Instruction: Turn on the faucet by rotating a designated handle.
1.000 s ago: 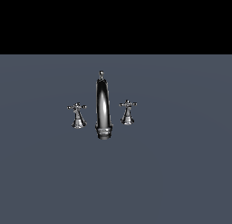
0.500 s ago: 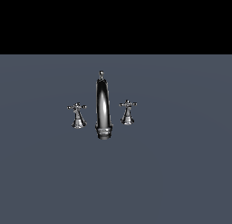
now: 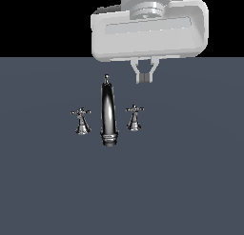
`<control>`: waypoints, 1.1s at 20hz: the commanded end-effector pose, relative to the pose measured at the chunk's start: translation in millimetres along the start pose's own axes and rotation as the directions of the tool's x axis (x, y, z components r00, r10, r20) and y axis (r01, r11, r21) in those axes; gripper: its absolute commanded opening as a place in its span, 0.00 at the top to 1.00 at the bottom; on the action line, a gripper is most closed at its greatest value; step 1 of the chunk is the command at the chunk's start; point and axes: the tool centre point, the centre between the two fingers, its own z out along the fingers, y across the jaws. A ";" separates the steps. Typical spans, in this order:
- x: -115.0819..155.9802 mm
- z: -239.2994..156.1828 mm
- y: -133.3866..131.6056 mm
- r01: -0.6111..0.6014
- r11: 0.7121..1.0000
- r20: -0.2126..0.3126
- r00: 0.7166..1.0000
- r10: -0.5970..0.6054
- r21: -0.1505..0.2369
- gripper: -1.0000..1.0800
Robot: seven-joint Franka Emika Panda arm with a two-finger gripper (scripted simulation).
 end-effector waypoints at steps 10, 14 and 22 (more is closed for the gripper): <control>149.0 47.2 8.0 -0.239 0.967 -0.178 0.952 0.250 0.084 0.25; 176.6 102.9 -5.0 -0.257 0.966 -0.213 0.943 0.256 0.023 0.68; 231.2 106.3 127.7 -0.417 0.908 -0.376 0.847 0.376 -0.030 0.11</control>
